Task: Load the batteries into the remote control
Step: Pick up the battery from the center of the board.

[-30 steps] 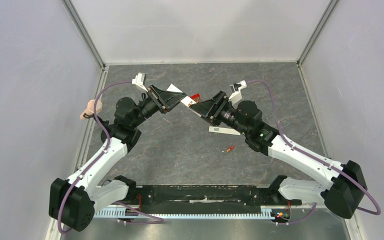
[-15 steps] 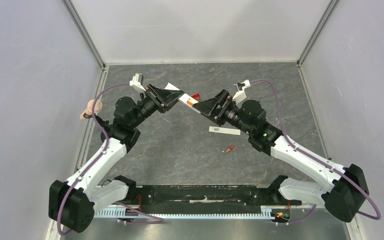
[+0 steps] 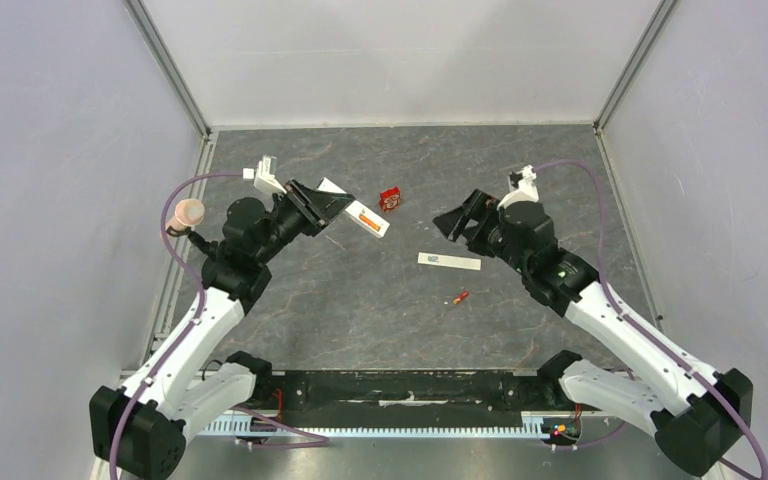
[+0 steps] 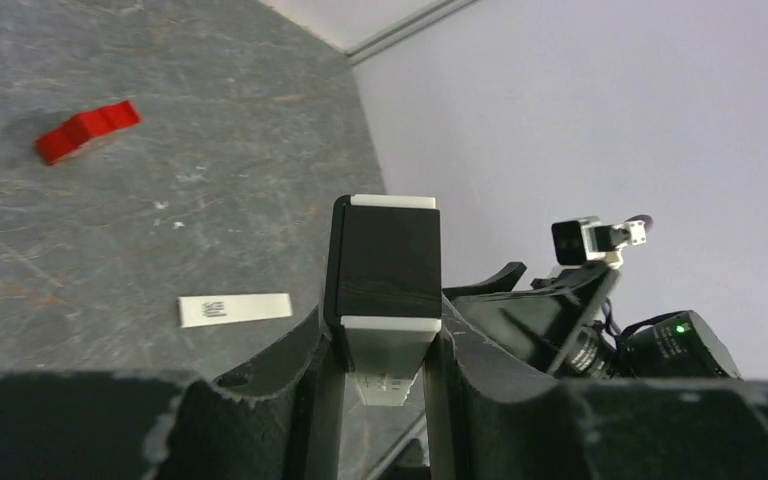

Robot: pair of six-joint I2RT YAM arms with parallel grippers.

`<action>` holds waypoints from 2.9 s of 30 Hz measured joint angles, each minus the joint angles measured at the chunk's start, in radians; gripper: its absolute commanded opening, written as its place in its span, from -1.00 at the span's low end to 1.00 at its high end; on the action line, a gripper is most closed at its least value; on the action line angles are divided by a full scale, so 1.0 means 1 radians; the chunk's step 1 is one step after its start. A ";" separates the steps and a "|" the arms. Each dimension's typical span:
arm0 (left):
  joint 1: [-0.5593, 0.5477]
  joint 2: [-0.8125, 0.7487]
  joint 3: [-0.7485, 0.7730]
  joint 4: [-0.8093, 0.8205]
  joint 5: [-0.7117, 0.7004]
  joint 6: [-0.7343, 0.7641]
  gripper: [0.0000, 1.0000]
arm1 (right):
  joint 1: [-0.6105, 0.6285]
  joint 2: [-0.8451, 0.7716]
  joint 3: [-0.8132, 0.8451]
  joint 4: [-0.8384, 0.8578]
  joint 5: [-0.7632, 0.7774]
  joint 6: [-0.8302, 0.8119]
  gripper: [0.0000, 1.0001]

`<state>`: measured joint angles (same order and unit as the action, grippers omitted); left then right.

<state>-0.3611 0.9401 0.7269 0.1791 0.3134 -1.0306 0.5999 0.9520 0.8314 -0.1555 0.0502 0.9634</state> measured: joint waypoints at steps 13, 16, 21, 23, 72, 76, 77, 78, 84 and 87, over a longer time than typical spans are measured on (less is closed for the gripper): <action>0.000 -0.031 -0.036 -0.082 -0.076 0.130 -0.96 | 0.037 0.218 -0.086 -0.324 0.165 0.031 0.25; 0.000 -0.035 -0.053 -0.084 -0.077 0.143 -0.96 | 0.068 0.270 -0.086 -0.342 0.196 0.073 0.17; 0.000 -0.040 -0.071 -0.097 -0.077 0.165 -0.96 | 0.098 0.342 -0.085 -0.347 0.261 0.085 0.19; 0.000 -0.041 -0.074 -0.105 -0.077 0.180 -0.96 | 0.101 0.349 -0.085 -0.339 0.274 0.037 0.27; 0.112 -0.048 -0.019 -0.201 -0.041 0.262 -0.96 | 0.068 0.532 -0.057 -0.396 -0.225 -1.592 -0.39; 0.118 -0.043 -0.017 -0.201 -0.039 0.266 -0.96 | 0.059 0.533 -0.055 -0.385 -0.222 -1.578 -0.21; 0.119 -0.042 -0.017 -0.201 -0.039 0.267 -0.96 | 0.057 0.533 -0.055 -0.380 -0.219 -1.574 -0.19; 0.120 -0.042 -0.017 -0.201 -0.038 0.268 -0.96 | 0.056 0.533 -0.055 -0.377 -0.218 -1.570 -0.18; 0.124 -0.032 -0.017 -0.201 -0.028 0.270 -0.96 | 0.051 0.542 -0.049 -0.368 -0.234 -1.535 -0.28; 0.124 -0.027 -0.017 -0.201 -0.024 0.270 -0.96 | 0.050 0.553 -0.042 -0.360 -0.241 -1.514 -0.30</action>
<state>-0.2367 0.9127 0.7097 -0.0216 0.2893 -0.7605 0.6498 1.5051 0.7891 -0.5159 -0.1905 -0.5503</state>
